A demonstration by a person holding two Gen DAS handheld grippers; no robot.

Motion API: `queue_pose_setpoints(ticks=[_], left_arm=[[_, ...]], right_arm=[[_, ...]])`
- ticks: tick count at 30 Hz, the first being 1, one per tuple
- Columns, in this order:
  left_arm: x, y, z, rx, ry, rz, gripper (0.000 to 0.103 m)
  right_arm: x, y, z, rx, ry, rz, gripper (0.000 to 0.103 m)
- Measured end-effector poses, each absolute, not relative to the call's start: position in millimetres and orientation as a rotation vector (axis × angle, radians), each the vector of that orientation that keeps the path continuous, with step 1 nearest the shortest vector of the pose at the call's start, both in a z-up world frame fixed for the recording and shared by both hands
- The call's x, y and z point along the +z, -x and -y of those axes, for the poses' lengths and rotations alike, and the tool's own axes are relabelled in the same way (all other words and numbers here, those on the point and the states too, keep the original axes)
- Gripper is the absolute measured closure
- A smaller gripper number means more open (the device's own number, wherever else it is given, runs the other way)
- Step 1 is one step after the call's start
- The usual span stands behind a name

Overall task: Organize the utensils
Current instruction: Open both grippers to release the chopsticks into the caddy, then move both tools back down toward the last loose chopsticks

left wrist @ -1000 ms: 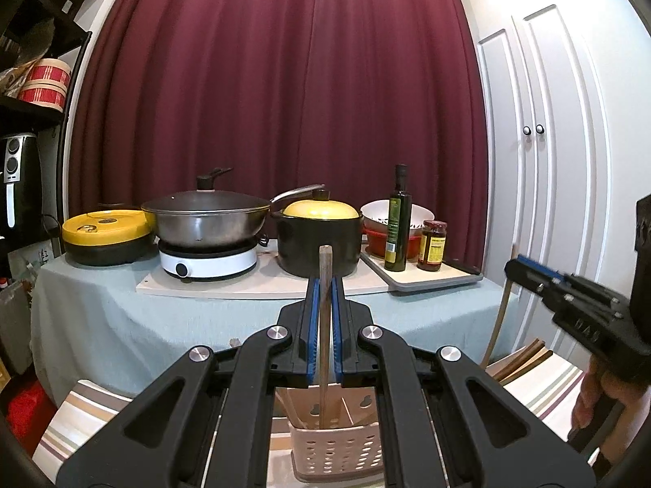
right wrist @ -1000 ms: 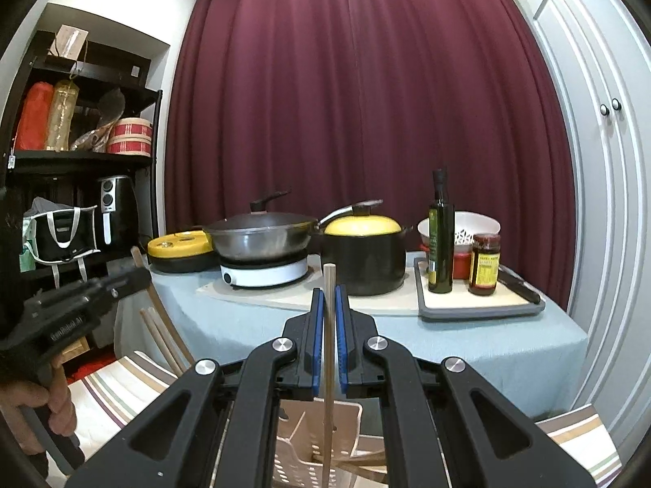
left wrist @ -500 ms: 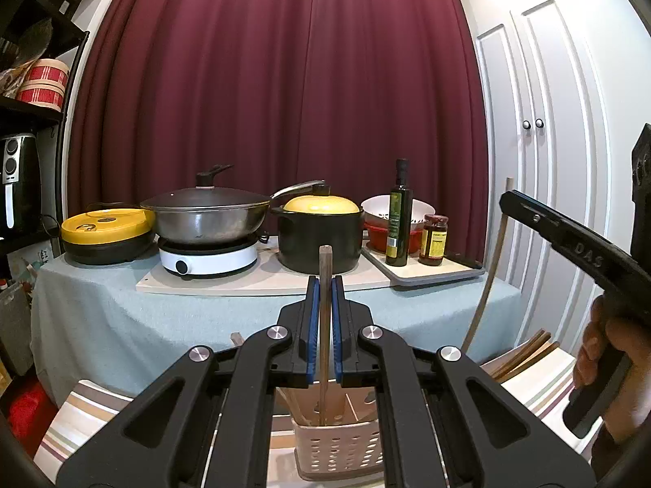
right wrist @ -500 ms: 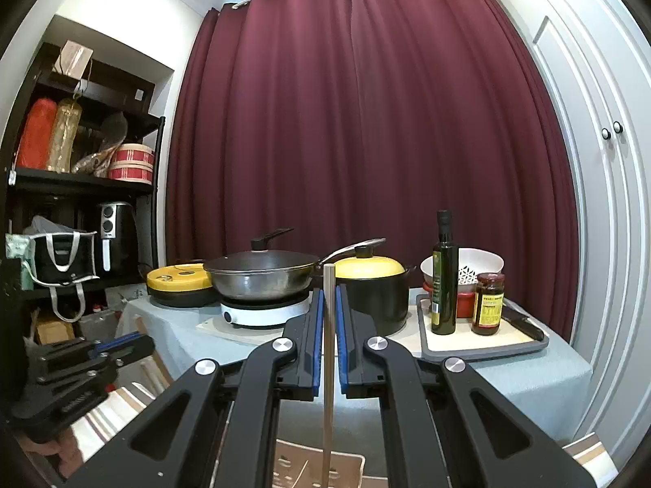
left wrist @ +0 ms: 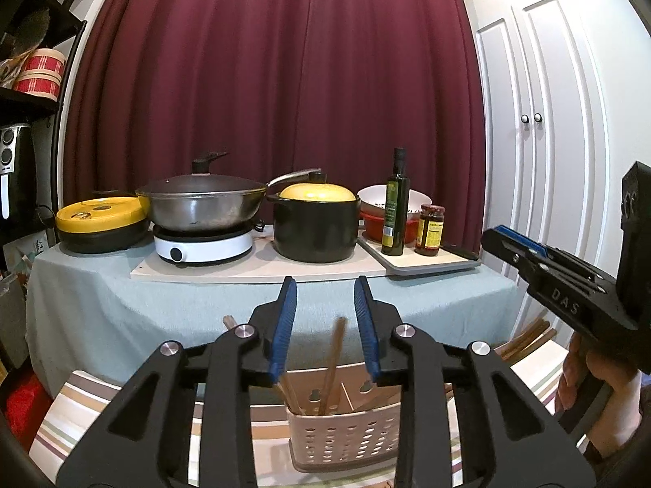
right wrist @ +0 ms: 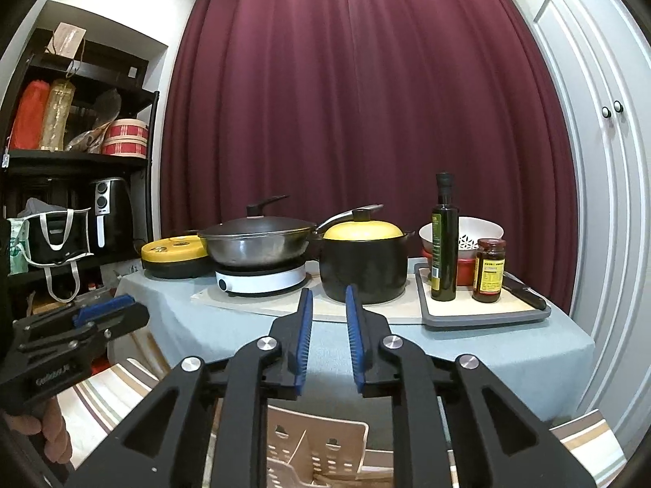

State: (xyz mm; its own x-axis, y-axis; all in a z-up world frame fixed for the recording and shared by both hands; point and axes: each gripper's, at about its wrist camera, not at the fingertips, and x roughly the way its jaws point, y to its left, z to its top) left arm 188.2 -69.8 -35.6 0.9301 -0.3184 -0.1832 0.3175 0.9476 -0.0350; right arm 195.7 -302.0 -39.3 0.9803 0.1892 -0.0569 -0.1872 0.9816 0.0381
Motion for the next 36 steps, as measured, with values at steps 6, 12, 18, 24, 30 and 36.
queue_pose_setpoints(ticks=[6,12,18,24,30,36], left_arm=[[-30,-172,63,-0.319,0.02,-0.184,0.067],[-31,-145,52,-0.296,0.025,-0.191,0.063],[-42,-115,43,-0.257,0.015,-0.221,0.062],[-67,-90,32,-0.218,0.015,-0.284,0.062],[-90,-69,24,-0.193,0.018,-0.341,0.062],[-106,-48,24,-0.191,0.005,-0.38,0.062]], right_arm=[[-38,-169,300,0.187,-0.022,-0.064,0.079],[-45,-136,298,0.161,-0.006,-0.078,0.077],[-65,-110,293,0.152,-0.003,-0.138,0.076],[-93,-90,288,0.144,-0.007,-0.211,0.075],[-114,-72,285,0.136,-0.002,-0.263,0.075],[-128,-54,283,0.125,0.008,-0.29,0.075]])
